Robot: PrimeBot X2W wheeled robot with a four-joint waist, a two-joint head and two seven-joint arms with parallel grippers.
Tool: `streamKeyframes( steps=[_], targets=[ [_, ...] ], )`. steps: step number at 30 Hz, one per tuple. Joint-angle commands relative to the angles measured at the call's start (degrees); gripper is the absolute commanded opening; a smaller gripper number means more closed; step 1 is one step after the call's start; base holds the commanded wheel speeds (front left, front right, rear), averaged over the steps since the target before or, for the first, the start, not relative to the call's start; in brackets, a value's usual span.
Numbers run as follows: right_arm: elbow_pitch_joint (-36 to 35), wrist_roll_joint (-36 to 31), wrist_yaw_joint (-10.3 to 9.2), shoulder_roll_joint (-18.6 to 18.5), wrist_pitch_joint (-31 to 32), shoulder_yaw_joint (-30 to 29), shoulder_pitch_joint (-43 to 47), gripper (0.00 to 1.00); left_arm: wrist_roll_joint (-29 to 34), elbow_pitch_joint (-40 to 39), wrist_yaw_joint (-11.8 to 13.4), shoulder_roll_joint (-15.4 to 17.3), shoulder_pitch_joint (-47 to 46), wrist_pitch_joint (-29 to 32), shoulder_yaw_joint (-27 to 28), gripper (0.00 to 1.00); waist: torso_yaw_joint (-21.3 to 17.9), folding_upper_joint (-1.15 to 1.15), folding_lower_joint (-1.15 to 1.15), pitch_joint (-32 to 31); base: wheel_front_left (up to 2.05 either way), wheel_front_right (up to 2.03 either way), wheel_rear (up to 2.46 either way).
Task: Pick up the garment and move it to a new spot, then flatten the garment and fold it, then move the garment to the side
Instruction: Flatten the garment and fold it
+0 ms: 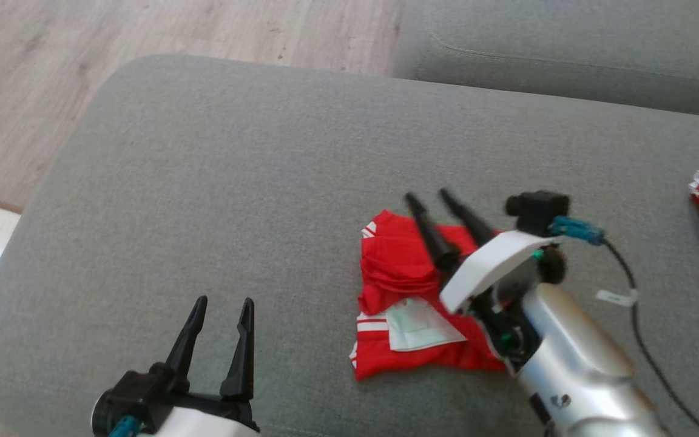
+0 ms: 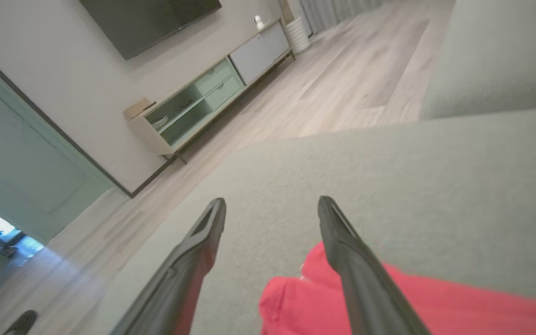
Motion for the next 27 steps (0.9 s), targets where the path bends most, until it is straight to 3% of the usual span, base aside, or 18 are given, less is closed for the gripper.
streamKeyframes(
  steps=[1, 10, 18, 27],
  targets=[
    [-1.36, -2.99, 0.39, 0.23, -1.60, -1.07, -2.37, 1.00, 0.42, -1.28, 0.11, 0.26, -2.77, -0.25, 1.75, 1.00, -0.59, 0.00, 0.00, -0.11, 0.00, 0.00, 0.00],
    [-6.33, -23.38, 0.39, 0.23, -3.20, -15.04, 3.12, 1.00, 0.50, -1.05, 0.07, -0.07, -3.00, -0.44, 1.18, 1.00, -1.84, 0.00, 0.00, 0.26, 0.00, 0.00, 0.00],
    [-12.60, -28.23, 0.39, 0.24, -1.99, -20.94, 10.99, 1.00, 0.25, -0.87, 0.06, 0.49, -3.22, -0.49, 1.46, 1.00, -1.76, 0.00, 0.00, 0.40, 0.00, 0.00, 0.00],
    [-17.87, -28.49, 0.39, 0.24, -4.98, -24.48, 18.28, 1.00, -0.49, -0.07, 0.65, 0.82, -1.87, -0.55, 1.83, 1.00, -3.07, 0.00, 0.00, -2.07, 0.00, 0.00, 0.00]
  ],
)
